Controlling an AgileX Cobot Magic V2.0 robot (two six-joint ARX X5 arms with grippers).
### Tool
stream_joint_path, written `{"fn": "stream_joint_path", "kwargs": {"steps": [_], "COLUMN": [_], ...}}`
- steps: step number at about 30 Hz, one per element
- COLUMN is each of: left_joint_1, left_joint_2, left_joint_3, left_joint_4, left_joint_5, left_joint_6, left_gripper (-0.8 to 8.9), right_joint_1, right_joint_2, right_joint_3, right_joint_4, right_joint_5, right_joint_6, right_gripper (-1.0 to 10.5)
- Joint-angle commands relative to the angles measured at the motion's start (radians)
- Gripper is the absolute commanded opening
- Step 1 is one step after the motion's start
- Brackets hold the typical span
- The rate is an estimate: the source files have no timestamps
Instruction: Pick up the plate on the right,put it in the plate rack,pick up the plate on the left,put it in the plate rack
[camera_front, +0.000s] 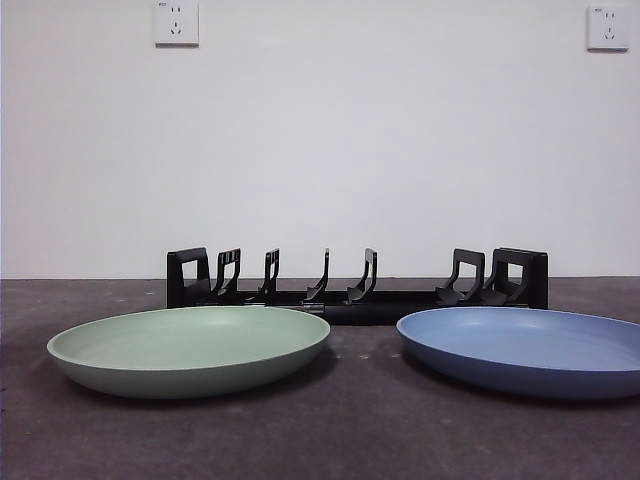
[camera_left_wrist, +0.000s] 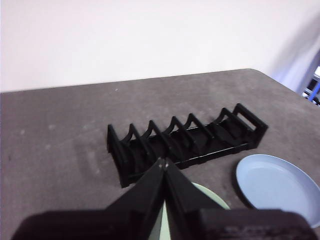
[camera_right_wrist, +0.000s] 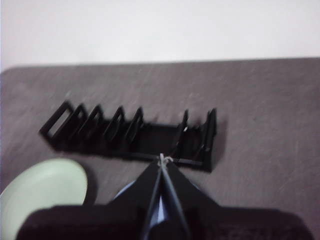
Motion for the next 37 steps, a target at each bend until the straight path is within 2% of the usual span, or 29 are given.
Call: {"fn": "stream_joint_path", "kwargs": {"steps": [1,8,14,16,17,20,21,23,28,32,37], "left_joint_1": [-0.022,-0.075,-0.078,-0.078,-0.078,-0.078,-0.078,-0.078,-0.078,-0.095,-0.142], "left_joint_2": [0.019,0.051,0.053,0.053,0.053,0.053,0.053,0.053,0.053,0.053,0.056], "left_joint_3": [0.059,0.137,0.145,0.145,0.145,0.146,0.146,0.146,0.146,0.15,0.176], "left_joint_4": [-0.047,-0.094,-0.093,-0.093,-0.092,-0.085,-0.085,-0.086,-0.084,-0.089,-0.092], "left_joint_5": [0.013,0.016,0.021,0.036,0.049,0.07,0.072,0.077,0.117,0.117,0.116], "left_joint_6": [0.055,0.078,0.077,0.077,0.077,0.077,0.077,0.077,0.086,0.146,0.264], "left_gripper": [-0.06,-0.07,0.1,1.12,2.02,6.16,6.85,6.92,6.92,6.92,6.92], "right_joint_1": [0.0,0.0,0.0,0.0,0.0,0.0,0.0,0.0,0.0,0.0,0.0], "right_joint_2": [0.019,0.029,0.029,0.029,0.029,0.029,0.029,0.03,0.041,0.064,0.126], "right_joint_3": [0.045,0.086,0.091,0.091,0.091,0.097,0.1,0.106,0.122,0.138,0.143], "right_joint_4": [-0.058,-0.132,-0.143,-0.142,-0.143,-0.146,-0.146,-0.147,-0.154,-0.181,-0.213], "right_joint_5": [-0.027,-0.027,-0.027,-0.027,-0.027,-0.027,-0.027,-0.027,-0.027,-0.027,-0.026], "right_joint_6": [-0.043,-0.072,-0.084,-0.084,-0.084,-0.08,-0.072,-0.056,-0.054,-0.047,-0.029], "right_gripper": [-0.1,-0.1,0.1,0.5,1.1,4.0,4.9,5.6,5.7,5.7,5.7]}}
